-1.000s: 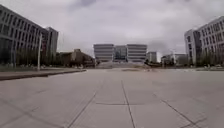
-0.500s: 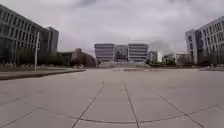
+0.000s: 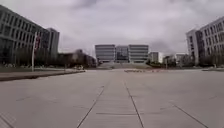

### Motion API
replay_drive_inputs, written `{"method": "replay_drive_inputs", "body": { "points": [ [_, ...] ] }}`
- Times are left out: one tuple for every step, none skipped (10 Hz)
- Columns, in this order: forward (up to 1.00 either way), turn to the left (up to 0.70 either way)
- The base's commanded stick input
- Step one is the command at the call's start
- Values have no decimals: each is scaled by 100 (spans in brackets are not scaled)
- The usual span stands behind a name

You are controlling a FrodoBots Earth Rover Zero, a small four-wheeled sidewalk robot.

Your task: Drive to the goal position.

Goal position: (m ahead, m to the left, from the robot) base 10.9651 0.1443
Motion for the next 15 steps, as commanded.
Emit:
{"method": "replay_drive_inputs", "body": {
  "points": [
    [100, 0],
    [100, 0],
    [100, 0],
    [100, 0],
    [100, 0],
    [100, 0],
    [100, 0],
    [100, 0],
    [100, 0],
    [100, 0],
    [100, 0],
    [100, 0],
    [100, 0],
    [100, 0],
    [100, 0]
  ]
}}
